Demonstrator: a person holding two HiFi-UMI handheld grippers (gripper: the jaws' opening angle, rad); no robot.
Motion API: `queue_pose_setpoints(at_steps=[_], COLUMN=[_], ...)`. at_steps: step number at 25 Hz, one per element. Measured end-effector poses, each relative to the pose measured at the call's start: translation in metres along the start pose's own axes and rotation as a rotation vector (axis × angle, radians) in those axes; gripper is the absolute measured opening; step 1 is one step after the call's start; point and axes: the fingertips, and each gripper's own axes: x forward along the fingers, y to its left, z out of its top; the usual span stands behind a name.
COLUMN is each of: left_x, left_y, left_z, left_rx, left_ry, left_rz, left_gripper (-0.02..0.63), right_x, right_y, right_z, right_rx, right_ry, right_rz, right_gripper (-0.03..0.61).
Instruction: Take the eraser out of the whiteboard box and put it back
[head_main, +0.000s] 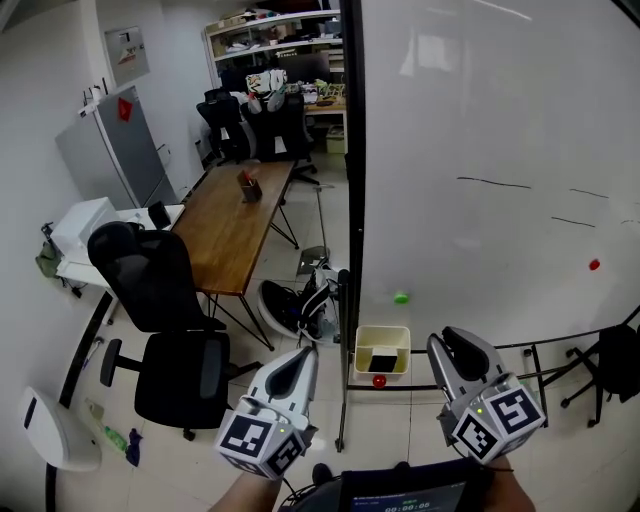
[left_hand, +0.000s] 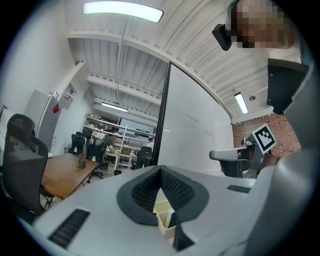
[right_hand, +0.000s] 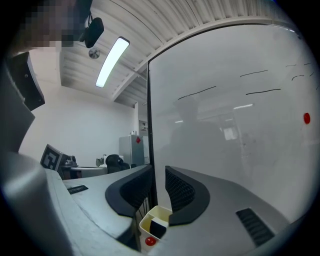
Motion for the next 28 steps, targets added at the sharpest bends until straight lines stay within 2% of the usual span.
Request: queue_pose_setpoints(at_steps=[2,4,7,10,13,17,20,22,28], left_x=[0.002,0.007,0.019,0.029,0.038,0.055,0.064,0.067,0.072], left_y=[0.005,0.011,0.024,0.039,0.053,0.070,0.078,0.080,0.086], left_z=[-0.002,-0.007,-0.022,-0.041,-0.063,-0.098,-0.127,-0.140,-0.162], left_rx=[0.003,0.009,0.014,0.006,0.000,-0.005,-0.027,-0.029,-0.041], left_ry=[0.001,0.013,0.036,0.068,0.107,0.164,0.223,0.249,0.297], left_rz=[-0.001,-0.001,0.012,0.030,0.039,0.044,0.043,0.035,0.025], left_gripper=[0.029,0.029,0.029,0.029,0.030,0.031,0.035,0.064,0.064], right_x=[0.012,0.025,0.047,0.064,0.074,0.086,0.092,0.092,0.095], right_y=[0.003,0.003,0.001,-0.003,-0.005,-0.009,-0.010,-0.011,-0.010], right_z=[-0.010,-0.025,-0.056,-0.090,-0.123,-0.166,-0.194,-0.205,-0.225], right_rx=[0.003,0.007,0.024,0.037,0.052,0.061,0.074,0.080,0.088], right_ry=[0.023,0.058,0.124,0.185,0.255,0.331,0.381,0.399,0.432], right_rz=[0.005,-0.001,-0.009,-0.030,-0.055,-0.096,-0.128,-0.153,-0.198], right_gripper=[0.133,0.138,0.206,0.210,0.252,0.256,0.290,0.290,0.290])
